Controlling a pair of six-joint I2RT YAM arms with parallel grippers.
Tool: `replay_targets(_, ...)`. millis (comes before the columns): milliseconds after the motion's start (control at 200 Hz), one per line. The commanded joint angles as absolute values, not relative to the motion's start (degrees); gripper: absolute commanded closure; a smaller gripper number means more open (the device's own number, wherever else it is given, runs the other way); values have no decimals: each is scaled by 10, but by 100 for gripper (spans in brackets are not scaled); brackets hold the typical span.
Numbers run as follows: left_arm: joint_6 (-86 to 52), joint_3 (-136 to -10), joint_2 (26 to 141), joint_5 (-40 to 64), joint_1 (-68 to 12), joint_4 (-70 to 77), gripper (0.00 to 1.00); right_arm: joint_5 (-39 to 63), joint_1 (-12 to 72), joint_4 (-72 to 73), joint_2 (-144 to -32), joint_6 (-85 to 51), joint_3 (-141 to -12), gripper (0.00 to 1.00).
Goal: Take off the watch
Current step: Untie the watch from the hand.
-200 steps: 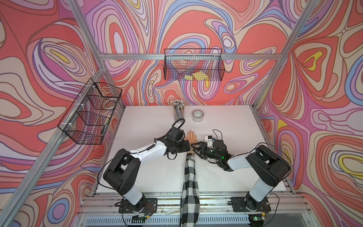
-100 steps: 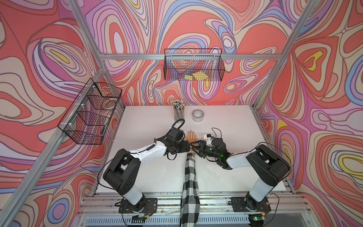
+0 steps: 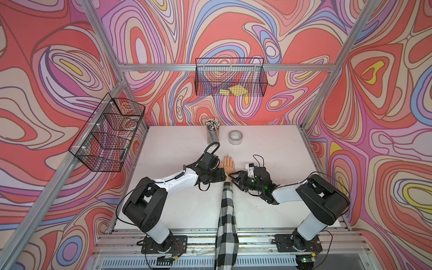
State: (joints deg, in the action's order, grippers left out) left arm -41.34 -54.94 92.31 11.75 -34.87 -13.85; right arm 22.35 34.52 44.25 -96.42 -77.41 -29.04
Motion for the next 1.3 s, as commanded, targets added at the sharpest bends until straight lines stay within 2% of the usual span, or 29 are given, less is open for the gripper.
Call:
replay_targets(0,-414,-540,906,112,-351,-137,16,225,342,443,-979,-764,-306,47)
replay_targets(676,-417,-534,907,113,-350,-129,16,282,343,452,-1008,-767,-370,49)
replay_targets(816,-416,-533,905,112,-350,-131,16,275,343,447,-995,-767,-366,51)
replay_targets(1077,-414,-534,907,117,-350,-133,16,218,328,346,-911,-731,-319,54)
replay_targets(1292,-412,-535,910,115,-350,-133,16,232,323,339,-927,-722,-323,53)
